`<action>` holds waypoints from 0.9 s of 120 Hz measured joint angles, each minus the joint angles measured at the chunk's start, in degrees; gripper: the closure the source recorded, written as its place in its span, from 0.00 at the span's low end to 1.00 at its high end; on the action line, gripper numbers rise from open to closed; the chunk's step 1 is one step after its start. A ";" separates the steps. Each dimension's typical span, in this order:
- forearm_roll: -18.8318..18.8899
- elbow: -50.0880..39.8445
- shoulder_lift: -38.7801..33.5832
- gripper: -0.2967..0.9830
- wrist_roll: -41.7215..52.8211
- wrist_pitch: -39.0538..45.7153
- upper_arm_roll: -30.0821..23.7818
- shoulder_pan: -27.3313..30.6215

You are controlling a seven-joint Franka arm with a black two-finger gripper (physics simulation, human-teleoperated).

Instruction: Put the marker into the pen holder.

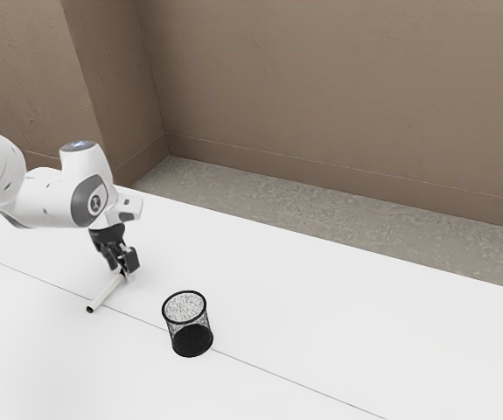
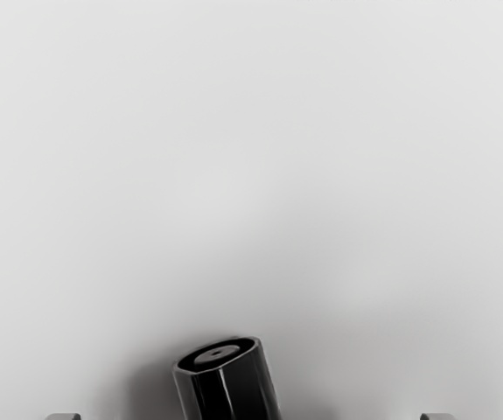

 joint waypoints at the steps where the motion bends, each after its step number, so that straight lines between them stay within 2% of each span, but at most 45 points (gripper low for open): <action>1: -0.02 -0.01 -0.01 0.41 0.06 0.00 0.00 -0.01; 22: -0.20 -0.28 -0.10 0.66 1.19 -0.16 -0.02 -0.05; 42: -0.02 -0.26 -0.25 0.77 1.78 -0.17 -0.07 -0.05; 58: 0.44 -0.04 -3.97 0.82 1.71 -0.04 -0.33 -1.66; 76: 0.21 -0.17 -13.64 0.84 1.14 -1.46 -0.47 -9.15; 92: -3.10 -0.37 -18.18 0.85 0.48 -2.73 -0.67 -15.30; 108: -6.73 -2.95 -20.51 0.85 -0.08 -3.40 -0.65 -18.07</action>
